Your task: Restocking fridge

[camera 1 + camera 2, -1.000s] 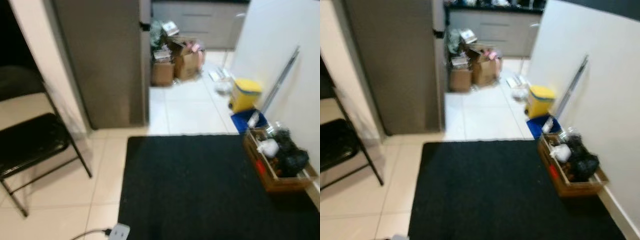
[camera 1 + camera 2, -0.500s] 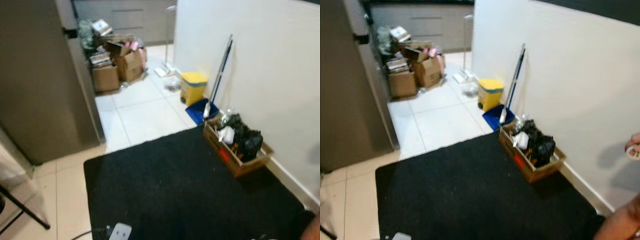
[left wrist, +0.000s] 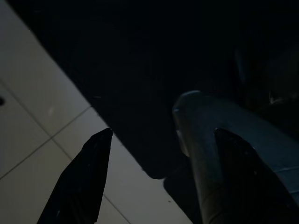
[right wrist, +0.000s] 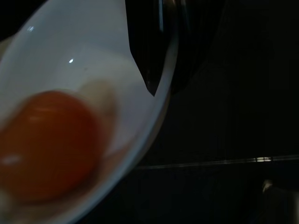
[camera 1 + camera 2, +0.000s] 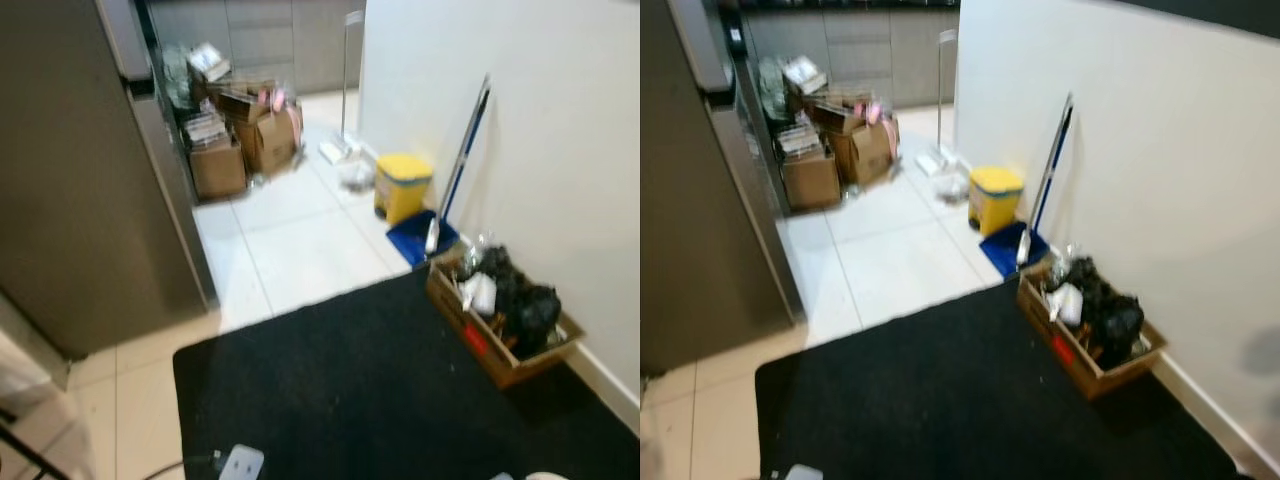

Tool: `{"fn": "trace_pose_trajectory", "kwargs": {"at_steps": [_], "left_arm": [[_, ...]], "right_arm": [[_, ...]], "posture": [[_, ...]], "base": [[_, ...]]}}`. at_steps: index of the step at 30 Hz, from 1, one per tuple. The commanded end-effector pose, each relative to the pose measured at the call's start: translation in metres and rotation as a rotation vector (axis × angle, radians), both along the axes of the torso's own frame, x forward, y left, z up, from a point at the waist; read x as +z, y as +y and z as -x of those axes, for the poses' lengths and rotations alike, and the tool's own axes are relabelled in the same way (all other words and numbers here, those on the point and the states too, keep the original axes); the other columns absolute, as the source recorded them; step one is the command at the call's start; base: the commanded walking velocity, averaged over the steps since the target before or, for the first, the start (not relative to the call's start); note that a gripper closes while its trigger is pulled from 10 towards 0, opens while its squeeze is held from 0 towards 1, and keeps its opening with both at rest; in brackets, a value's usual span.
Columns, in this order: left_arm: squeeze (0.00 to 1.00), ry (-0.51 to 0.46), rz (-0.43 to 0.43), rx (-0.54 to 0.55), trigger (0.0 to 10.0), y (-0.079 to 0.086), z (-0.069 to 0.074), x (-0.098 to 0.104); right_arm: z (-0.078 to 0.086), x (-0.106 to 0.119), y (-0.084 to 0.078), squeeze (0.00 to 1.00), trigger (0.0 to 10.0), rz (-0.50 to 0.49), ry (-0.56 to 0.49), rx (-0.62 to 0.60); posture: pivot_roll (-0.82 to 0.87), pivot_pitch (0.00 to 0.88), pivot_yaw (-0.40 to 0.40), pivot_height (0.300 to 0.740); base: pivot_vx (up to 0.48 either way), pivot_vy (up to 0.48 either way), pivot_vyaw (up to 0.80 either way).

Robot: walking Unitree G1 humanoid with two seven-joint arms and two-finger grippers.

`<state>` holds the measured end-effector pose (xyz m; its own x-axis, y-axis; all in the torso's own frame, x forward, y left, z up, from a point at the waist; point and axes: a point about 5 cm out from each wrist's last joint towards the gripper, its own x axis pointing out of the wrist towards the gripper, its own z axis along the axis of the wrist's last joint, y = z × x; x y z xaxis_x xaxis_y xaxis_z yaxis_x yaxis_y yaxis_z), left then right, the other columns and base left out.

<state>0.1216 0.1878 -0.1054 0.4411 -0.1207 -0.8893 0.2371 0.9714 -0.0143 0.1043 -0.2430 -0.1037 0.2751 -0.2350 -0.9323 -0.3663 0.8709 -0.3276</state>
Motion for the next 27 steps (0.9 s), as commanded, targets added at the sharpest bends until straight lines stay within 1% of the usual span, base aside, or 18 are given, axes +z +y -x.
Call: {"fn": "trace_pose_trajectory", "kwargs": {"at_steps": [1, 27], "left_arm": [[0.0, 0.022, 0.003, -0.014, 10.0, -0.0021, 0.0049, -0.0019], [0.0, 0.023, 0.001, -0.018, 10.0, -0.0019, 0.0051, -0.0019]], "right_arm": [[-0.0073, 0.0024, -0.0014, 0.0, 10.0, 0.009, -0.021, 0.016], [-0.0072, 0.0021, -0.0005, 0.0, 10.0, -0.001, -0.018, 0.022]], "posture": [[0.03, 0.0, -0.024, 0.74], [0.03, 0.0, -0.023, 0.74]], "base": [[0.304, 0.0, 0.0], [0.305, 0.0, 0.0]]}}
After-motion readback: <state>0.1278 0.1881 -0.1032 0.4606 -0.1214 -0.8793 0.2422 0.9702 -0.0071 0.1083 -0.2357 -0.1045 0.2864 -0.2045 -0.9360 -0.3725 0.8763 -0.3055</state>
